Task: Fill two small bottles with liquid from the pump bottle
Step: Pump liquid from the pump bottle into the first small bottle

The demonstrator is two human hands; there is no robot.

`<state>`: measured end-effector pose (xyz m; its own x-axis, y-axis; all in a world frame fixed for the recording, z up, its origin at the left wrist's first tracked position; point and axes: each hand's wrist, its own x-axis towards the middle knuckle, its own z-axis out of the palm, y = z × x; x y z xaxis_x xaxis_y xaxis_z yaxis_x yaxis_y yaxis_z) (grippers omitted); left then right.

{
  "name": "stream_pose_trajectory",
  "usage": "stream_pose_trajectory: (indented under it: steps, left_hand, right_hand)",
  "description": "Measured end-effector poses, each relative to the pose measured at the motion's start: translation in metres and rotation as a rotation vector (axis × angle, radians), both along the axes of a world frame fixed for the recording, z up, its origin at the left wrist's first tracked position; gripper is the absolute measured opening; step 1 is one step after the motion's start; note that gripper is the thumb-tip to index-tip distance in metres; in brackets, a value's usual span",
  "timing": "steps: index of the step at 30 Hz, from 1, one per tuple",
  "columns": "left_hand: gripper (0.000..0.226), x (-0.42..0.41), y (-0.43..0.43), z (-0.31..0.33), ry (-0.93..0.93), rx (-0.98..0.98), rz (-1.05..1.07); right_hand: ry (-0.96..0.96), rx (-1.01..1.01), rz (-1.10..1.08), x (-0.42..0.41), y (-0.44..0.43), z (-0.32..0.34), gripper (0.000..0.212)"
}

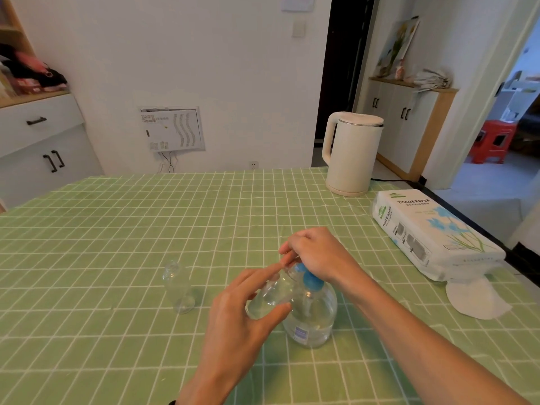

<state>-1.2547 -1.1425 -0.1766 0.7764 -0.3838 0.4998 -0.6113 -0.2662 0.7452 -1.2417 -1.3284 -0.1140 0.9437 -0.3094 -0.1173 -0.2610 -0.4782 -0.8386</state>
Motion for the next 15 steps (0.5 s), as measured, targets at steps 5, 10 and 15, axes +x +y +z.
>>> stream_pose_trajectory:
  steps: [5,10,15]
  left_hand:
    - [0.063,0.002,0.001,0.002,-0.001,-0.015,-0.002]
    - [0.065,0.003,0.0,0.0,0.003,-0.025,-0.005]
    - [0.068,0.003,0.0,-0.004,0.008,-0.02,-0.014]
  right_hand:
    - [0.001,-0.146,0.027,0.002,0.002,0.013,0.028]
    - [-0.009,-0.059,0.005,0.003,0.001,0.004,0.028]
    - [0.018,-0.022,-0.001,0.001,0.0,-0.003,0.029]
